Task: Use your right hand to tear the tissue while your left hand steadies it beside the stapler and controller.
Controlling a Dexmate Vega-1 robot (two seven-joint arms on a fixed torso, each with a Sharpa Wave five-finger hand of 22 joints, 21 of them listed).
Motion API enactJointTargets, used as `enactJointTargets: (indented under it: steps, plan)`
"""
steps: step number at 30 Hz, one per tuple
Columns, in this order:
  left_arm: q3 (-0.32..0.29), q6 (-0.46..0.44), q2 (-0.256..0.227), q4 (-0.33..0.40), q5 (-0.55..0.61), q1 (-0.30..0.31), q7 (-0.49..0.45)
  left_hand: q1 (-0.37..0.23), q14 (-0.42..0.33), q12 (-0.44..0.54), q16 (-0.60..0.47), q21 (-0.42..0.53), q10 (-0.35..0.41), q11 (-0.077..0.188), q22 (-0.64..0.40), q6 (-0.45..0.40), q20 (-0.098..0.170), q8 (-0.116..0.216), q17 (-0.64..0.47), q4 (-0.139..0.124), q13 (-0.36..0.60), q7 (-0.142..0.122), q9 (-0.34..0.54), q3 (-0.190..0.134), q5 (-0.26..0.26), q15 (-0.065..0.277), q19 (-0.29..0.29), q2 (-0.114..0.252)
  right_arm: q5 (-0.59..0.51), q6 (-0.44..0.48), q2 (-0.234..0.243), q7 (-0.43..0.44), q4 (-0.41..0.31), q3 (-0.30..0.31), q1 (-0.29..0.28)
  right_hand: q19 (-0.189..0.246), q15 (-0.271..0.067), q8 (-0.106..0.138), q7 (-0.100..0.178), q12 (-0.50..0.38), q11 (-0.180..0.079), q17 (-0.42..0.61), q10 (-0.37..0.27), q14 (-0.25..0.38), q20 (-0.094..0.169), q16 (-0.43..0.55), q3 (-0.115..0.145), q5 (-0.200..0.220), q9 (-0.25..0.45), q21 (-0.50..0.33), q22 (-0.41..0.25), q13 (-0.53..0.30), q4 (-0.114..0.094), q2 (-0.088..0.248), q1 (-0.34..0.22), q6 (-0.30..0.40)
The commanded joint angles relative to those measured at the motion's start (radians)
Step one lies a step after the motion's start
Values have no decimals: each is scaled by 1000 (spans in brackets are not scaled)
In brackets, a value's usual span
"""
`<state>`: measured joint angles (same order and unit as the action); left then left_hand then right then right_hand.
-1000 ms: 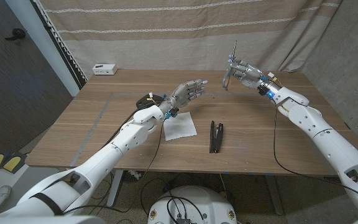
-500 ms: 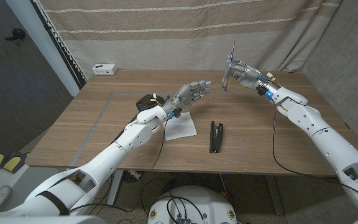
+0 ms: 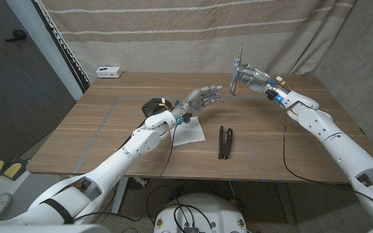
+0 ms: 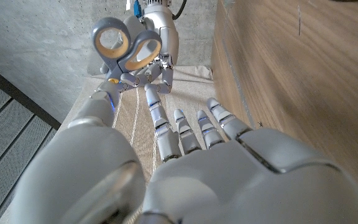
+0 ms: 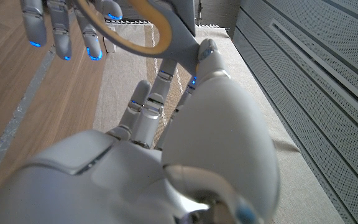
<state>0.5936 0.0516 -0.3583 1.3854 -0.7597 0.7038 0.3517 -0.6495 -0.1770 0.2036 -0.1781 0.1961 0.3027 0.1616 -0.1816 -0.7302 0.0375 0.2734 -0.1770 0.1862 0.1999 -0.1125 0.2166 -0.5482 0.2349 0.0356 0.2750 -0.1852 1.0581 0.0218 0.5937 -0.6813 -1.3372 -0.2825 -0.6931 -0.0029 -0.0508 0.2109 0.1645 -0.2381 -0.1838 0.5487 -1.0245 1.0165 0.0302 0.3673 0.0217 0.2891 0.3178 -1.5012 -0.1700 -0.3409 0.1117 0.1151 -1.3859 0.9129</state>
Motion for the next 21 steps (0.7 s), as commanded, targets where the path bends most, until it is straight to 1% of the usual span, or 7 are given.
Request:
enactJointTargets:
  steps: [1, 6, 13, 18, 21]
  plan:
    - [10, -2, 11, -22, 6, -17, 18, -20, 3, 2, -3, 5, -10, 2, 0, 8, 127, -3, 0, 0, 1, 2, 3, 6, 4, 166, 3, -4, -11, -7, -1, -3, -7, -7, -2, -23, -191, 4, 4, -5, 1, 6, -2, 105, 166, 1, 7, 5, 2, 12, 1, -2, 2, 42, -55, 5]
    - [12, 0, 16, -30, 6, -23, 28, -26, 8, 1, -2, 4, -16, 0, 0, 9, 127, -5, 0, -2, 1, -1, 3, 12, 4, 161, 0, -5, -10, -8, -6, -10, -1, -10, 0, -37, -191, 3, 6, -4, 0, 8, -2, 105, 165, 2, 7, 4, 2, 22, 1, -1, 1, 45, -57, 5]
    - [14, -6, 19, -32, 6, -27, 31, -32, 10, 2, -2, 4, -17, 0, 0, 8, 127, -6, -1, -5, 1, 3, 3, 19, 4, 162, -1, -5, -8, -6, -14, -18, 13, -14, 8, -42, -191, 4, 5, -4, 0, 8, -2, 104, 165, 2, 8, 4, 2, 26, 1, -1, 1, 47, -58, 8]
    - [17, -5, 22, -32, 12, -28, 29, -35, 10, 2, -3, 4, -18, 2, -1, 3, 128, -5, -1, -6, 1, -4, 3, 24, 3, 163, -1, -4, -7, -3, -20, -26, 27, -17, 16, -45, -191, 4, 5, -4, 0, 9, -4, 103, 164, 2, 8, 3, 2, 29, 1, -1, 1, 47, -58, 9]
    - [20, -12, 27, -44, 8, -33, 36, -38, 12, 3, -3, 4, -19, -1, -1, -2, 128, -4, -1, -7, 1, -2, 3, 27, 3, 162, -2, -4, -13, -5, -23, -24, 34, -20, 19, -47, -191, 4, 5, -4, 0, 9, -4, 103, 164, 2, 8, 3, 2, 30, 1, 0, 1, 47, -59, 9]
